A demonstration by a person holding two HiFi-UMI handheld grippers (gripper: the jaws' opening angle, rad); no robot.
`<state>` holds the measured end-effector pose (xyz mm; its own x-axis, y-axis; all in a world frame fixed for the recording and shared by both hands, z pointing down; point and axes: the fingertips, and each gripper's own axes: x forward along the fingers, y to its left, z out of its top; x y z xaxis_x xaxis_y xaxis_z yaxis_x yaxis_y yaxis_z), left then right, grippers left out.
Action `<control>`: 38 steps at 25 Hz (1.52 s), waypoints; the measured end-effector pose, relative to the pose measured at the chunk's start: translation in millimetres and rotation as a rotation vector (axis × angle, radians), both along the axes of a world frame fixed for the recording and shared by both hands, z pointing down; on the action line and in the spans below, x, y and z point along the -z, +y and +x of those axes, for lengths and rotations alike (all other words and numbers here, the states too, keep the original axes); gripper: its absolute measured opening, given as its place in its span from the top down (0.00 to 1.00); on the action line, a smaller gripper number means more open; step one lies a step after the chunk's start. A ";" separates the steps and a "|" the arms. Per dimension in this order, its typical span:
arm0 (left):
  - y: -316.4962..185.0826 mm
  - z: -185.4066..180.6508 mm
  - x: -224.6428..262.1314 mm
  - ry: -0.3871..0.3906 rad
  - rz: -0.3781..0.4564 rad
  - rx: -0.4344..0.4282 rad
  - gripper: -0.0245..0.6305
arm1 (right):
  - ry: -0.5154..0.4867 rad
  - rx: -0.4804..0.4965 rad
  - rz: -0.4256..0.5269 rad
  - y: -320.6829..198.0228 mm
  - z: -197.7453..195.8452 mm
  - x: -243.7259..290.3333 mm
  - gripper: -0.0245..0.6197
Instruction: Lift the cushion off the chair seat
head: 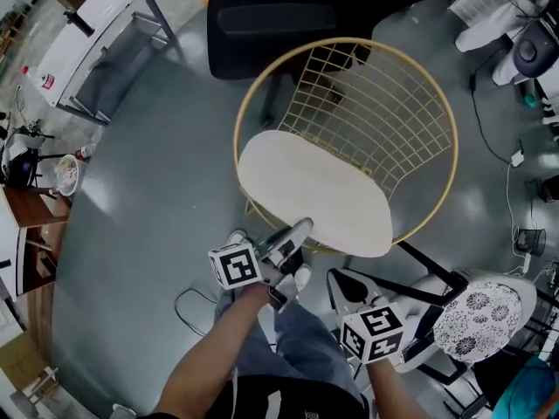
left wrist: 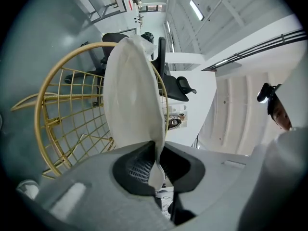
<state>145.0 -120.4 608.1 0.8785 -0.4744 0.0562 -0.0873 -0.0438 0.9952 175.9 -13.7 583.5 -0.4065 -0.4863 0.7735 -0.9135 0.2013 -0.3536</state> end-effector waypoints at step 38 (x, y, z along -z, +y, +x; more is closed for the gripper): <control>-43.6 -20.3 224.6 0.104 0.172 -0.003 0.92 | 0.023 -0.338 0.515 -77.9 19.2 196.3 0.96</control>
<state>124.8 -164.0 383.4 0.8770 -0.4663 -0.1163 0.0155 -0.2144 0.9766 195.1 -91.6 387.1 -0.1502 -0.8987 0.4120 -0.9629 0.0384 -0.2672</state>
